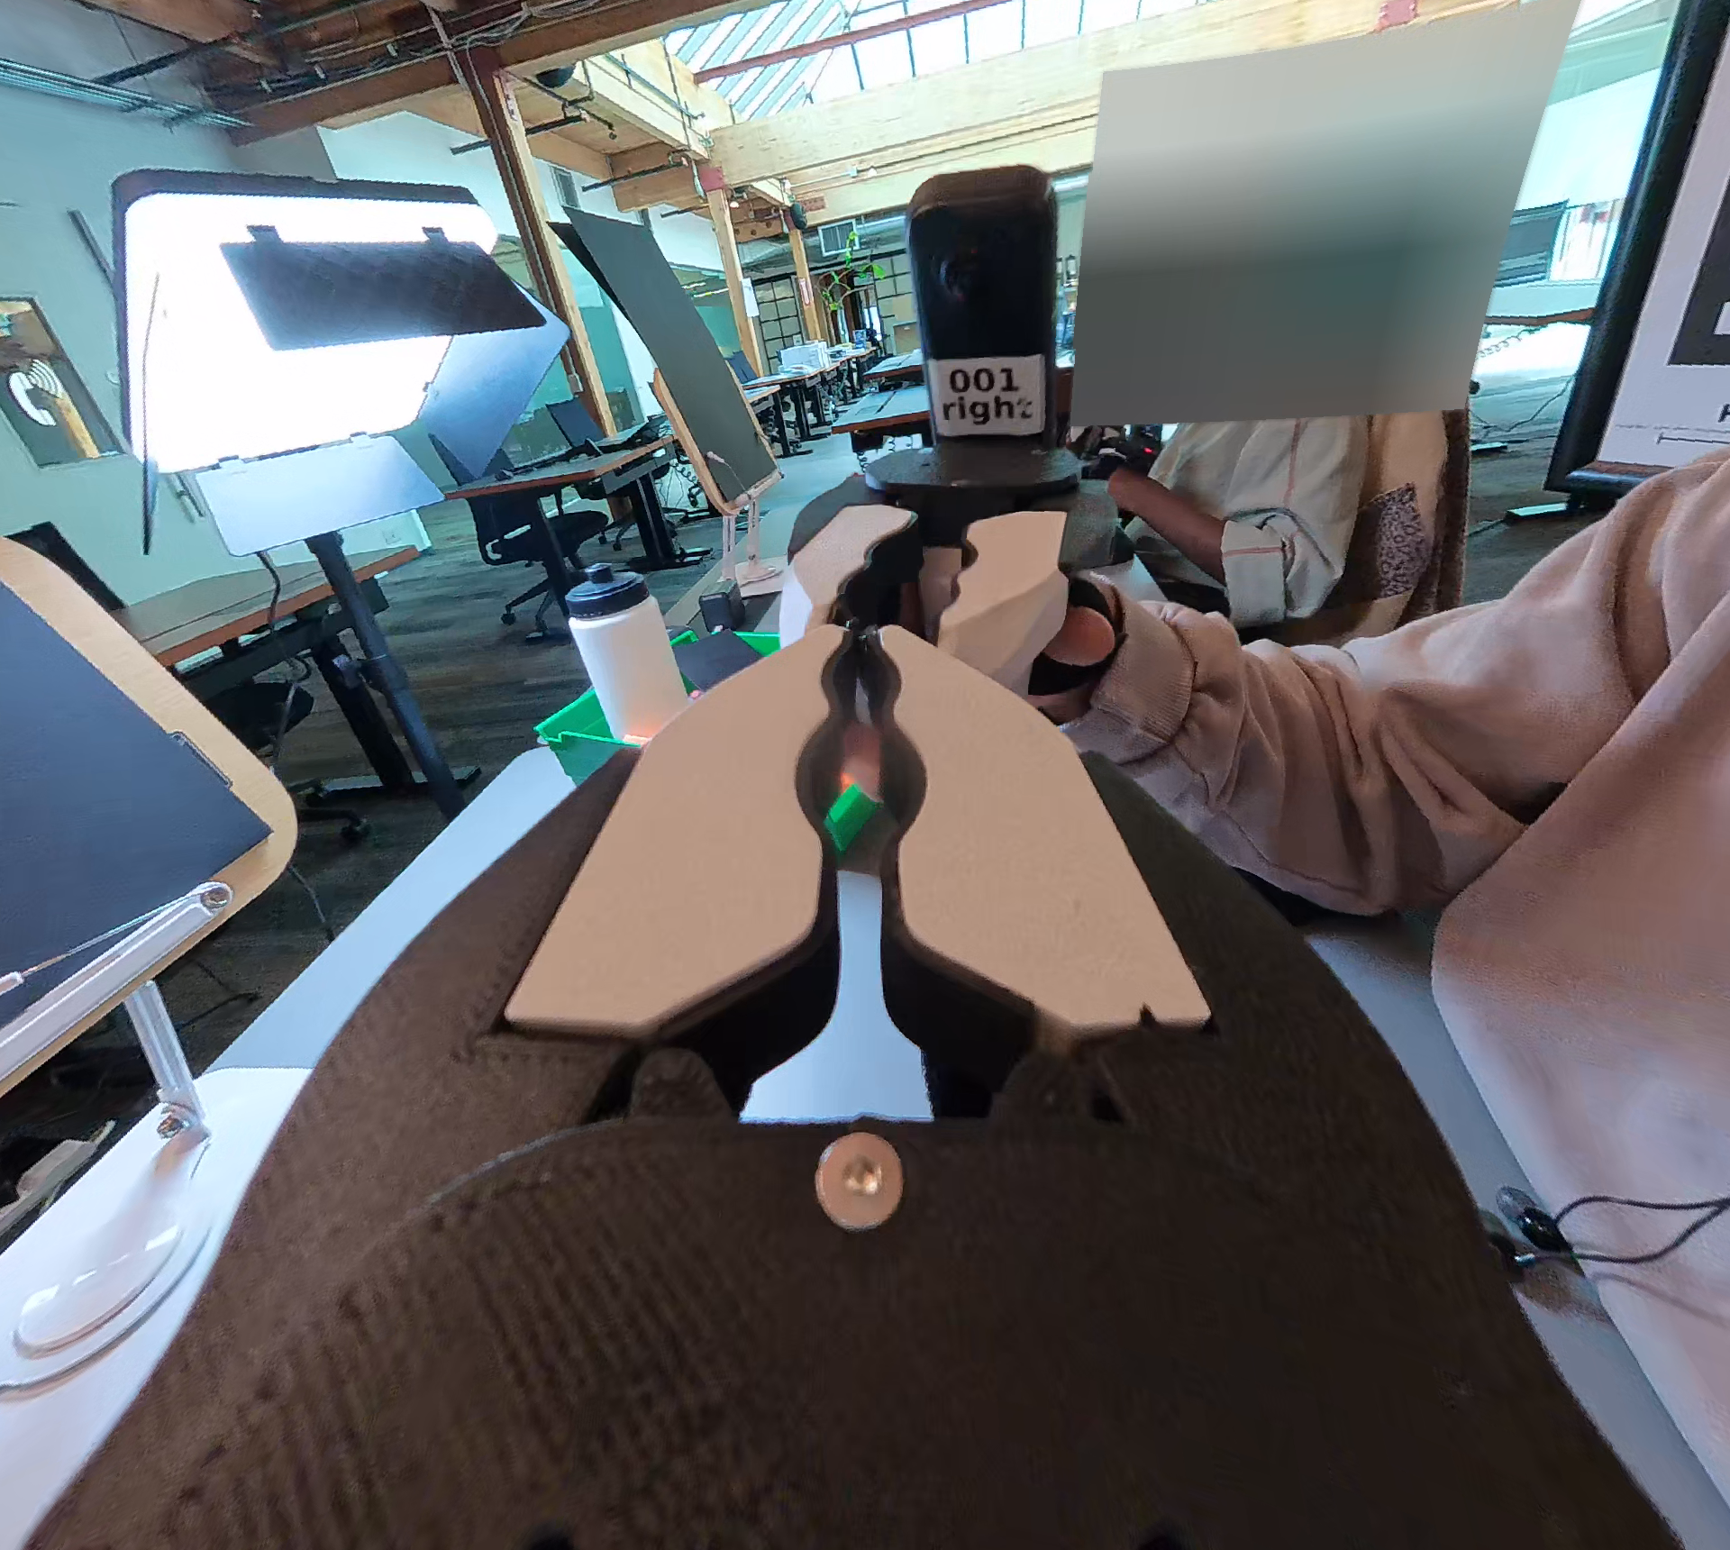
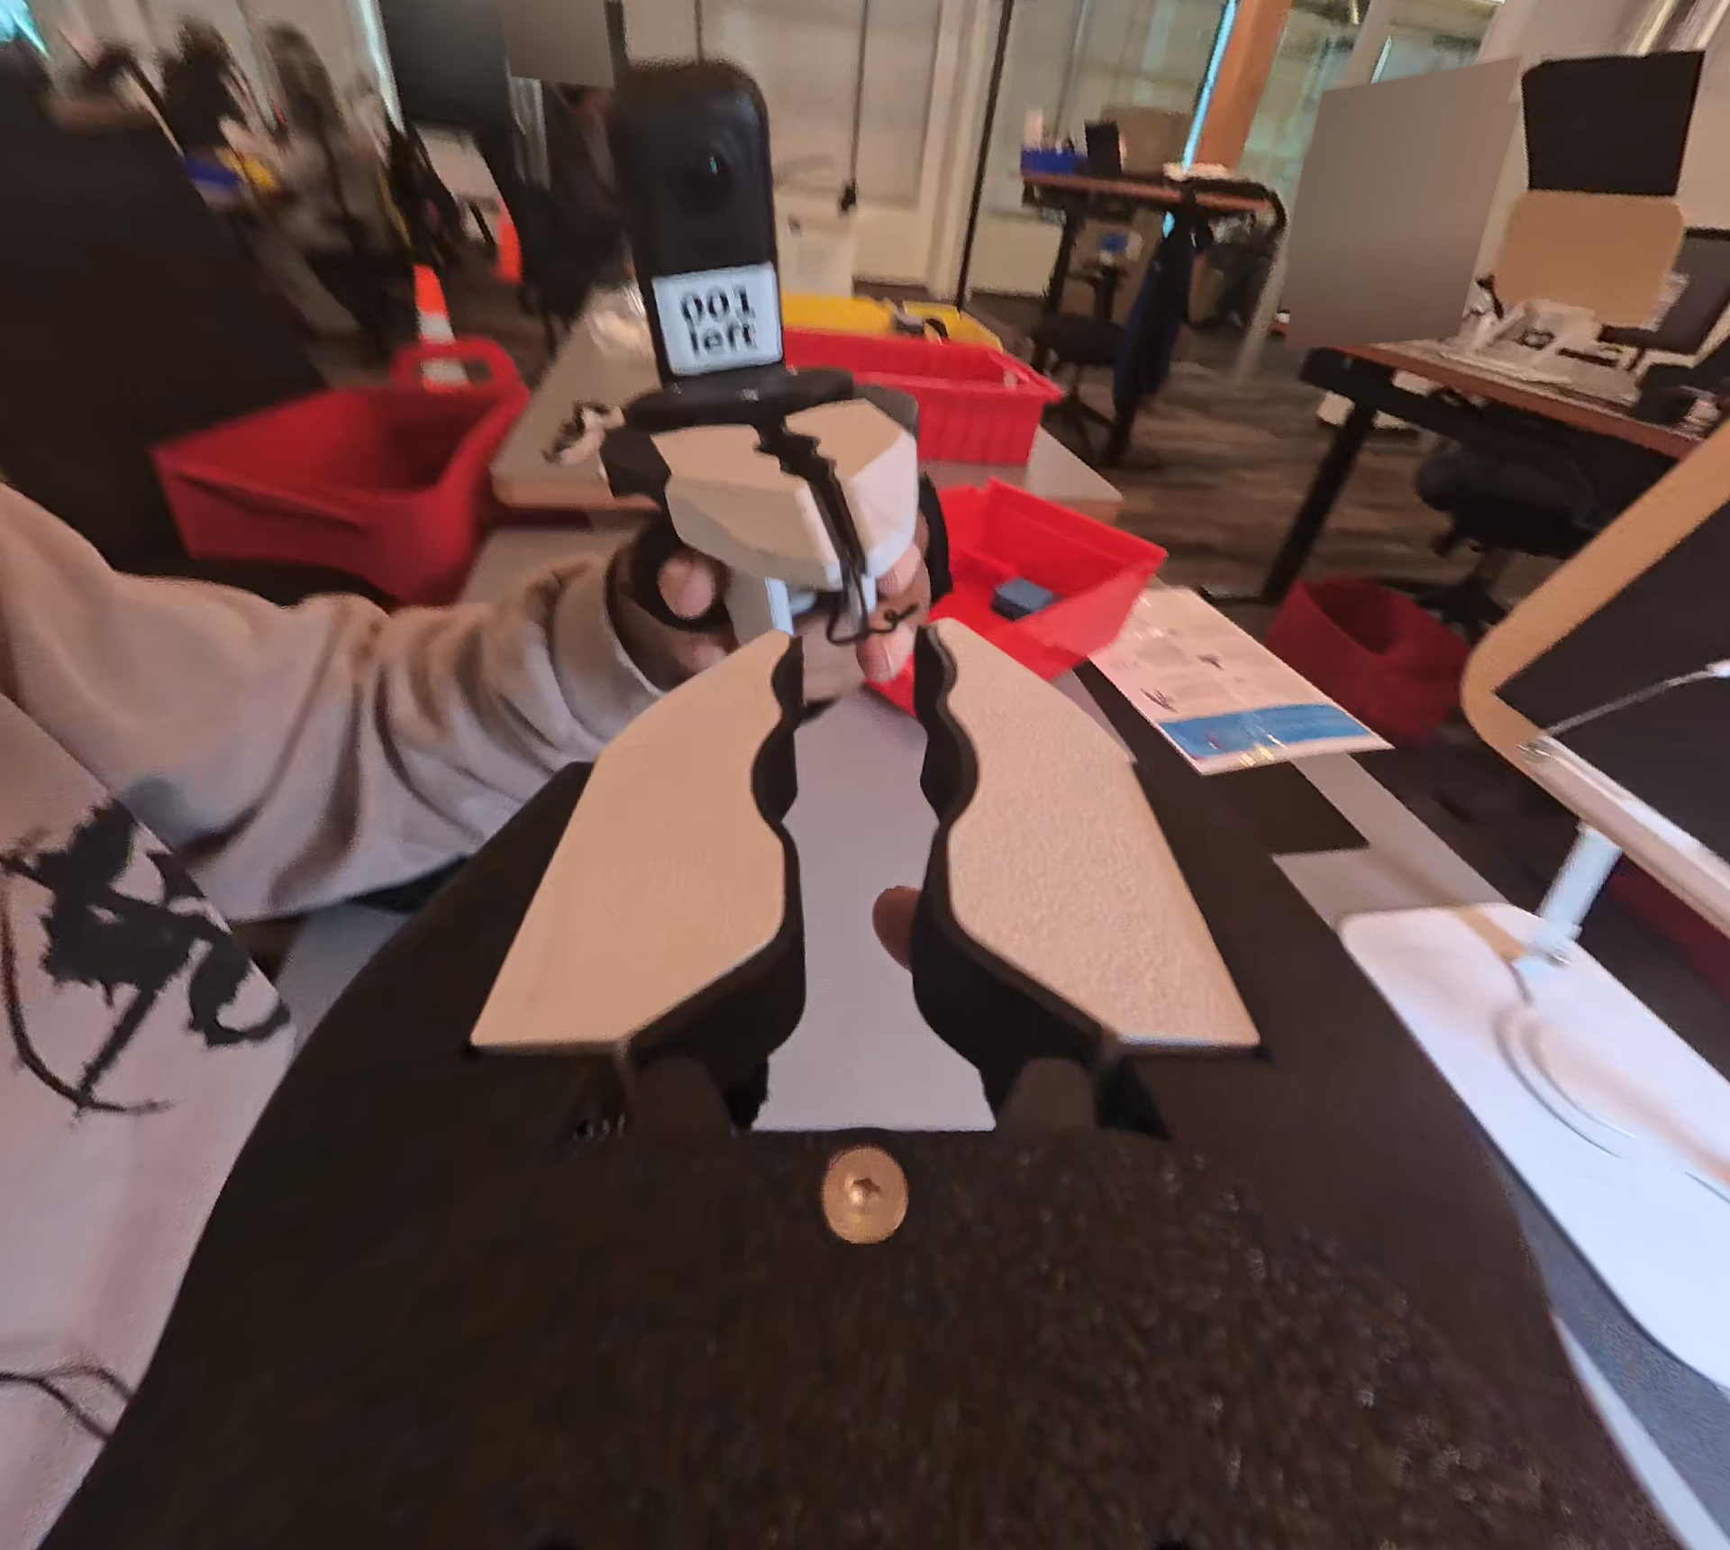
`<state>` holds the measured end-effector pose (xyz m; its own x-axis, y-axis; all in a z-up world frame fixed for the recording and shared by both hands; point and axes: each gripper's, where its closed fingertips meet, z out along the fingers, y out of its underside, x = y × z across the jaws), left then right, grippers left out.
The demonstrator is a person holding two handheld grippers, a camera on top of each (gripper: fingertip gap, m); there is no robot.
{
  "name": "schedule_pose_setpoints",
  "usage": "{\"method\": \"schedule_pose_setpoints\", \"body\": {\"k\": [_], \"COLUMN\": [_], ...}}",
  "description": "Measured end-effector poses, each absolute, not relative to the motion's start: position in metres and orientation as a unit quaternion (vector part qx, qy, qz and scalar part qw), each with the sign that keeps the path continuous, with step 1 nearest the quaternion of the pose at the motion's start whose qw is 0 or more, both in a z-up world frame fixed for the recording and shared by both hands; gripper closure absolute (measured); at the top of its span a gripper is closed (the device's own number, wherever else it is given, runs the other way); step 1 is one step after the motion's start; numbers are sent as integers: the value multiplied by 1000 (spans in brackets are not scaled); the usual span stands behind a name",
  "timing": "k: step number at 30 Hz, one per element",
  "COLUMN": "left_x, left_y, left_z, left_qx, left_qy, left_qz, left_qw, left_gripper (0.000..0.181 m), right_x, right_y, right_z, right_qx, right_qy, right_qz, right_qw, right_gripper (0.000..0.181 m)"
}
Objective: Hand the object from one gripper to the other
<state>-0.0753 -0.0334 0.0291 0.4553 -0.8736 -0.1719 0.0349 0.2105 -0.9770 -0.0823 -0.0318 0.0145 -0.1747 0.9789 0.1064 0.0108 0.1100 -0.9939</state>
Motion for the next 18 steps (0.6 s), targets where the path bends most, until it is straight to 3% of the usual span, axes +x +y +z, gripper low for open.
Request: {"method": "schedule_pose_setpoints", "body": {"k": [3,6,9,12,15,18], "left_x": [-73,-74,-82,-83,-79,-72], "left_y": [-29,-22,-15,-11,-17,-10], "left_z": [23,22,28,24,31,21], "left_qx": [-529,-536,-537,-556,-516,-535], "left_qy": [396,369,313,261,212,189], "left_qz": [-353,-372,-426,-529,-652,-668], "left_qw": [662,662,657,586,513,482], "left_gripper": [180,176,165,160,156,157], "right_x": [-82,-75,-63,-51,-51,-59], "right_y": [-30,-22,-5,-4,-12,-17], "right_z": [16,16,24,37,33,21], "right_qx": [-432,-421,-373,-266,-146,-90], "right_qy": [-550,-552,-558,-551,-540,-531], "right_qz": [538,498,350,152,-31,-88], "right_qw": [471,520,653,776,828,838], "right_gripper": [175,179,179,179,179,179]}}
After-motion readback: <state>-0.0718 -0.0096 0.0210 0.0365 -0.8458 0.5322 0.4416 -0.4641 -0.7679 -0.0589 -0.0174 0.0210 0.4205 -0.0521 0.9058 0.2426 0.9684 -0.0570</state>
